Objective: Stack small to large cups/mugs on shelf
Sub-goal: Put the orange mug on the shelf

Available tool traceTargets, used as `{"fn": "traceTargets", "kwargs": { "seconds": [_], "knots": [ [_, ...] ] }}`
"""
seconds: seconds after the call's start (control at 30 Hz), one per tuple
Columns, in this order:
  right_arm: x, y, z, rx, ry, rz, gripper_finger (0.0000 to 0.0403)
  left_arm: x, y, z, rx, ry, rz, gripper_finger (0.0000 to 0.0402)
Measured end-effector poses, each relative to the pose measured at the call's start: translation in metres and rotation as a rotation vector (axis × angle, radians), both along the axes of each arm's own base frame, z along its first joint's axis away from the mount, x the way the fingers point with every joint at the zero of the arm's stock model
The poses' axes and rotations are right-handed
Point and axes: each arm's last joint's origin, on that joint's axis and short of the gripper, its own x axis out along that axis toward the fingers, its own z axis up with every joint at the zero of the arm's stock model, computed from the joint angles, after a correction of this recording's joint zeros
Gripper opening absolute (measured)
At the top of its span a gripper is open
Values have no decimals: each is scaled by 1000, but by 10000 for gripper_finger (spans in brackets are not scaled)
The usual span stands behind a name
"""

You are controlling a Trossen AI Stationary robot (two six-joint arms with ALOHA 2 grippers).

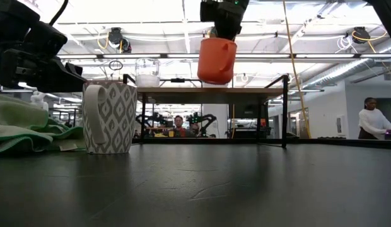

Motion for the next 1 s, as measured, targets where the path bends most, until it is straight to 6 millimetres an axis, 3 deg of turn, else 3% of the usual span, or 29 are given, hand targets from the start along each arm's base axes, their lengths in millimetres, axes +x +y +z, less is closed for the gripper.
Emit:
{"fn": "traceTargets", "kwargs": {
  "seconds": [0.43, 1.0],
  "knots": [
    [-23, -42, 33, -54, -91, -70, 0, 0, 0, 0, 0, 1, 0, 31],
    [-36, -48, 23, -35, 58, -68, 0, 0, 0, -1, 5, 8, -1, 31]
  ]
}}
